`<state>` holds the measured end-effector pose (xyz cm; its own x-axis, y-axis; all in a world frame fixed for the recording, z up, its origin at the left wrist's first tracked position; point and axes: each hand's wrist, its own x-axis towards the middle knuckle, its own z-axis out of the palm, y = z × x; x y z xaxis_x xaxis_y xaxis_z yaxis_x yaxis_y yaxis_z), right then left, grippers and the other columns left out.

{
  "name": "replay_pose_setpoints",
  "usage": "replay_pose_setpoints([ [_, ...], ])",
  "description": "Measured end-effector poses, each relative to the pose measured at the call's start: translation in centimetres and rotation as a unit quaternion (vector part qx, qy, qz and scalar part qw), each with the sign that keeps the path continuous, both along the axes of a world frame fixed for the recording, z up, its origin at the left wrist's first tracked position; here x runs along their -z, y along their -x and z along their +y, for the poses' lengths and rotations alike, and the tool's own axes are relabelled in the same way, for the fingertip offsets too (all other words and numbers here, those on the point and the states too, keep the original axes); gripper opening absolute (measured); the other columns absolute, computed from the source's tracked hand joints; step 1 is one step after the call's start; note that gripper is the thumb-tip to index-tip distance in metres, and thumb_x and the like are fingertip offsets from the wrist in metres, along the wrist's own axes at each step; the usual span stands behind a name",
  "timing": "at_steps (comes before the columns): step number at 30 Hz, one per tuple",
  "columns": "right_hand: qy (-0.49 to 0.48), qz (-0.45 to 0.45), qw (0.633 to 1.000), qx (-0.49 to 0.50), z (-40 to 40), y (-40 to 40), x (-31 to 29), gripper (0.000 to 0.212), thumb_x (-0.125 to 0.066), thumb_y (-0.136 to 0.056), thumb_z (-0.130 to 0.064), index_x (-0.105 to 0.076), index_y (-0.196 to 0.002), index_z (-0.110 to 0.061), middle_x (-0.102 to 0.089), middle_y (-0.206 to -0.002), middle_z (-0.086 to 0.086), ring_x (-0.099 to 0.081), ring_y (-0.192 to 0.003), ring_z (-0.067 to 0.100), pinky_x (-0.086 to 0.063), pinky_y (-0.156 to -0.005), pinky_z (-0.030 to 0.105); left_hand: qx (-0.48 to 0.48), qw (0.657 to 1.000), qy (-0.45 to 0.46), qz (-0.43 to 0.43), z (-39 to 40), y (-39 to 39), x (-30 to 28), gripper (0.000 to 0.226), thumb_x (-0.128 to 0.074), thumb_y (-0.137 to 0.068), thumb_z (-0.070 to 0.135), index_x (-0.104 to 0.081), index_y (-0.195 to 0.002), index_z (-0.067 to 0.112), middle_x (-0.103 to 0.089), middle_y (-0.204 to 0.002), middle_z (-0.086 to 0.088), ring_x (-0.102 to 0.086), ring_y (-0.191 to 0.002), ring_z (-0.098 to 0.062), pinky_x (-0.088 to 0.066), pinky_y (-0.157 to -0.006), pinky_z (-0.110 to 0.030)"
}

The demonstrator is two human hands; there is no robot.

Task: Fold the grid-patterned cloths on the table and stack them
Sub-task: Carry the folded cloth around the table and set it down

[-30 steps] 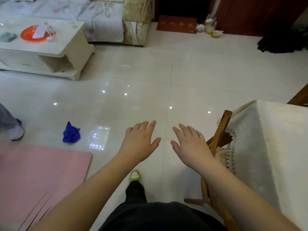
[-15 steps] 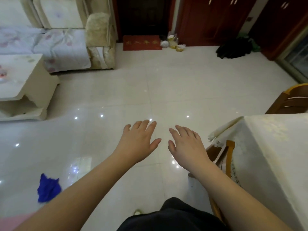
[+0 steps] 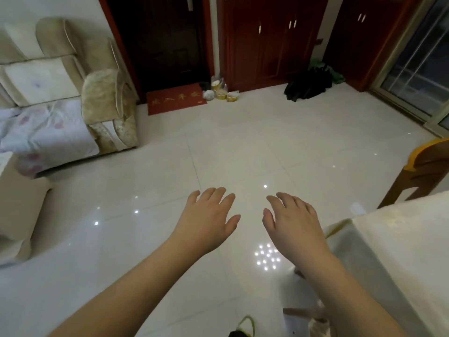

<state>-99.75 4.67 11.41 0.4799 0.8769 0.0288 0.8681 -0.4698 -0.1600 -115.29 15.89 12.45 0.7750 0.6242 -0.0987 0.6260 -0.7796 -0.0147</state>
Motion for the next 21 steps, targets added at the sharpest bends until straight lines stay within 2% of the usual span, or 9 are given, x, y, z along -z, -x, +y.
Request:
replay_pose_setpoints([
  [2, -0.002, 0.002, 1.000, -0.009, 1.9, -1.7, -0.7, 0.050, -0.032, -0.090, -0.039, -0.068, -0.115, -0.015, -0.068, -0.117, 0.008, -0.064, -0.106, 0.028, -0.049, -0.090, 0.043, 0.006, 1.000, -0.006, -0.025, 2.2, -1.5, -0.9, 0.074, -0.010, -0.089, 0.059, -0.035, -0.148, 0.022, -0.043, -0.149, -0.003, -0.041, -0.136, -0.023, -0.030, -0.112, -0.046],
  [5, -0.005, -0.010, 1.000, 0.002, 4.7, -4.0, -1.5, 0.050, -0.031, -0.091, -0.040, -0.068, -0.116, -0.016, -0.068, -0.118, 0.007, -0.064, -0.107, 0.028, -0.049, -0.091, 0.043, -0.002, 0.999, -0.005, -0.054, 5.3, -3.7, -2.0, 0.077, -0.011, -0.086, 0.060, -0.038, -0.147, 0.021, -0.050, -0.144, -0.003, -0.048, -0.131, -0.023, -0.036, -0.107, -0.046],
  [7, -0.002, -0.022, 1.000, 0.012, 6.7, -5.4, -1.9, 0.050, -0.032, -0.089, -0.040, -0.071, -0.109, -0.016, -0.070, -0.111, 0.007, -0.067, -0.101, 0.029, -0.052, -0.086, 0.043, 0.000, 0.998, -0.009, -0.065, 7.6, -5.2, -2.6, 0.074, -0.013, -0.089, 0.060, -0.039, -0.147, 0.022, -0.047, -0.147, -0.002, -0.045, -0.133, -0.022, -0.033, -0.109, -0.044],
  [10, 0.015, -0.035, 0.999, 0.019, 10.0, -7.7, -2.0, 0.052, -0.031, -0.088, -0.042, -0.072, -0.107, -0.016, -0.070, -0.111, 0.007, -0.066, -0.101, 0.029, -0.052, -0.086, 0.044, 0.007, 0.998, 0.004, -0.067, 11.7, -7.5, -3.0, 0.059, -0.028, -0.099, 0.055, -0.030, -0.151, 0.026, -0.035, -0.155, 0.002, -0.033, -0.141, -0.018, -0.023, -0.115, -0.040],
  [15, 0.008, -0.048, 0.998, 0.038, 16.7, -11.0, -1.7, 0.048, -0.037, -0.091, -0.041, -0.067, -0.118, -0.015, -0.065, -0.123, 0.009, -0.060, -0.112, 0.031, -0.044, -0.096, 0.045, 0.038, 0.996, -0.007, -0.077, 18.9, -11.7, -2.7, 0.059, -0.028, -0.099, 0.055, -0.031, -0.150, 0.026, -0.035, -0.154, 0.003, -0.033, -0.140, -0.017, -0.024, -0.114, -0.039],
  [18, 0.039, -0.050, 0.998, 0.027, 20.8, -12.8, -2.1, 0.047, -0.034, -0.098, -0.042, -0.057, -0.131, -0.018, -0.055, -0.138, 0.007, -0.051, -0.125, 0.028, -0.034, -0.106, 0.042, 0.067, 0.995, -0.010, -0.079, 23.1, -14.1, -2.5, 0.058, -0.028, -0.099, 0.054, -0.033, -0.149, 0.025, -0.038, -0.153, 0.002, -0.036, -0.139, -0.018, -0.026, -0.112, -0.040],
  [21, 0.046, -0.044, 0.997, 0.043, 24.3, -14.4, -2.7, 0.047, -0.034, -0.101, -0.043, -0.050, -0.138, -0.020, -0.048, -0.145, 0.003, -0.044, -0.132, 0.025, -0.028, -0.109, 0.040, 0.080, 0.993, -0.009, -0.083, 27.0, -16.4, -3.1, 0.054, -0.029, -0.098, 0.047, -0.044, -0.143, 0.020, -0.048, -0.145, -0.001, -0.047, -0.131, -0.021, -0.033, -0.108, -0.041],
])
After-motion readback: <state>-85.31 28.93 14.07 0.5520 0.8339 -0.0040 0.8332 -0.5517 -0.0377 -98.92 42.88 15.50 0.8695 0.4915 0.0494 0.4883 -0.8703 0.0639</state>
